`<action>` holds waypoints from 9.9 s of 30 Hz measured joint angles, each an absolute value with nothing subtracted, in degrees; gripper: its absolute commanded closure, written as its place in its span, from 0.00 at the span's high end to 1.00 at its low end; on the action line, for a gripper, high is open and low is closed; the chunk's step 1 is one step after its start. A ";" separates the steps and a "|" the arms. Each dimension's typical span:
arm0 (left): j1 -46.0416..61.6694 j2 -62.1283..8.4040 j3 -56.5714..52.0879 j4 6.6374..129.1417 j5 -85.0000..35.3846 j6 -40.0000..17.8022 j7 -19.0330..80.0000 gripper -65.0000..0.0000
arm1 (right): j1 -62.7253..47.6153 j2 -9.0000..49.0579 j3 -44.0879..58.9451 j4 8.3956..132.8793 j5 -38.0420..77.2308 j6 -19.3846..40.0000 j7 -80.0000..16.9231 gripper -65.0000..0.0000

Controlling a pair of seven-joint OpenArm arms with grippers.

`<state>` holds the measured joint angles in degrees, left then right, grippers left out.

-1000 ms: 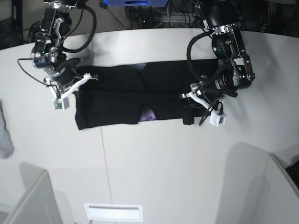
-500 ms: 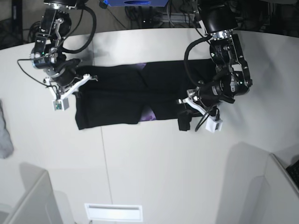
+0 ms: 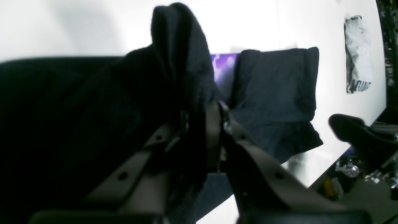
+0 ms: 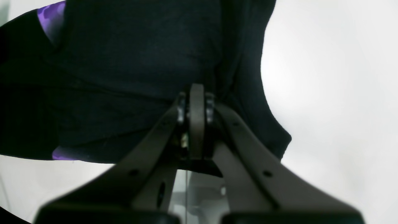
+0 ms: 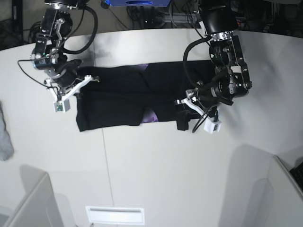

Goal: Fold the T-shirt properly
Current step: 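Carry the left gripper's strip end toward the middle and release it, then move the left gripper back to the folded end and grasp it, then fold the right gripper's strip end over toward the left gripper, then release the folded end and raise the right gripper away, then grasp the edge of the folded bundle with the left gripper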

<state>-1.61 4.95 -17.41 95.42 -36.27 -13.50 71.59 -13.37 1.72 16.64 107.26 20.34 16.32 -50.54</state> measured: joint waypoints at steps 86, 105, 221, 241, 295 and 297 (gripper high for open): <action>12.38 -9.87 -23.14 93.43 -19.73 -14.13 52.60 0.00 | 6.46 5.50 24.99 71.70 38.54 30.24 -66.67 0.22; 4.47 -10.00 -9.32 89.10 -19.79 -13.96 51.86 0.00 | 2.44 5.63 15.75 91.61 35.88 21.63 -65.56 0.00; 18.41 -16.21 -37.82 97.82 -25.82 -21.71 57.67 0.00 | 0.43 -3.79 -33.43 97.01 36.18 -1.10 -43.55 0.55; 17.93 -6.17 -29.04 104.64 -26.70 -24.58 57.67 0.00 | -8.56 2.81 -7.90 102.91 36.69 -1.02 -43.29 0.00; 6.52 -5.39 -16.29 80.64 -47.97 -20.38 54.39 0.17 | -17.04 10.52 12.64 107.48 45.78 -0.84 -43.51 0.00; 5.67 -5.41 -16.23 80.47 -47.13 -19.29 55.53 0.03 | -17.06 11.00 12.64 107.48 45.76 -0.84 -43.51 0.00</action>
